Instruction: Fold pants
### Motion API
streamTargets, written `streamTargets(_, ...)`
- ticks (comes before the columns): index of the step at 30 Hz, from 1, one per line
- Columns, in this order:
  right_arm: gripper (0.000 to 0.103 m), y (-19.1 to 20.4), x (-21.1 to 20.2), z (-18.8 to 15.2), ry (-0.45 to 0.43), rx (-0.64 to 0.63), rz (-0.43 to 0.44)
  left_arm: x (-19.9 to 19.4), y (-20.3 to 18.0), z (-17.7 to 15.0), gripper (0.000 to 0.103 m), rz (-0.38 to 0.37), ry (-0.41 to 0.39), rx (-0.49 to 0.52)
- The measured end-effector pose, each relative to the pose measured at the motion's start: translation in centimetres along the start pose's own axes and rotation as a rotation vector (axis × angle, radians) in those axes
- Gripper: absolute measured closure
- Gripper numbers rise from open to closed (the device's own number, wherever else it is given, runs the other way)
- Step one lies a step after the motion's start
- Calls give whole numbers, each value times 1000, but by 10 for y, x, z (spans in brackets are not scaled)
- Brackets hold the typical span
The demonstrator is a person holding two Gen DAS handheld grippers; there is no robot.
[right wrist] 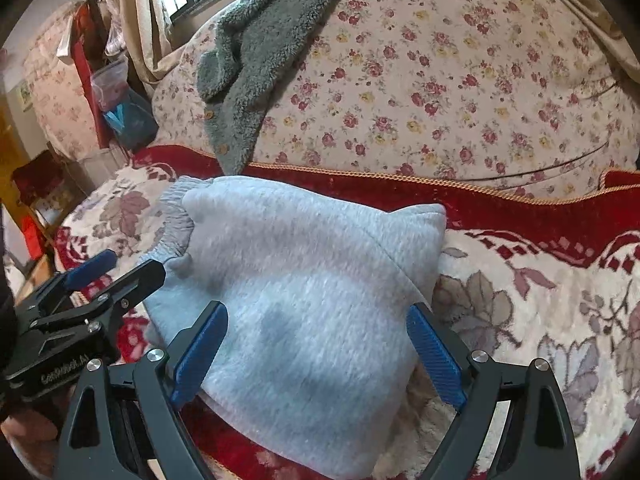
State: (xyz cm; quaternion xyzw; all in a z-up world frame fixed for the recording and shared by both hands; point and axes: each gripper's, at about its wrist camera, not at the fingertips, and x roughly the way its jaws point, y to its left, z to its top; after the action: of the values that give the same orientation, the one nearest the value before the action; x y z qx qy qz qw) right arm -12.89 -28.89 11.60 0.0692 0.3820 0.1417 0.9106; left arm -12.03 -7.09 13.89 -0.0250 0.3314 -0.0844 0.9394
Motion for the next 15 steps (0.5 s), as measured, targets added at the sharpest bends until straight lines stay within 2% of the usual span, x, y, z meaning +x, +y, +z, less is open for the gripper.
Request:
streamTargets(1, 8, -4, 0, -1, 8, 13, 10, 0, 8, 1, 4, -28, 5, -18)
streamTargets(5, 1, -30, 3, -7, 24, 109, 74, 5, 35, 3, 1, -104, 31, -87)
streamTargets(9, 0, -57, 15, -13, 79, 221, 118, 26, 65, 5, 0, -170, 90, -175)
streamTargets(15, 0, -81, 45, -25, 157, 341, 242, 62, 94, -2, 0, -231, 181, -289)
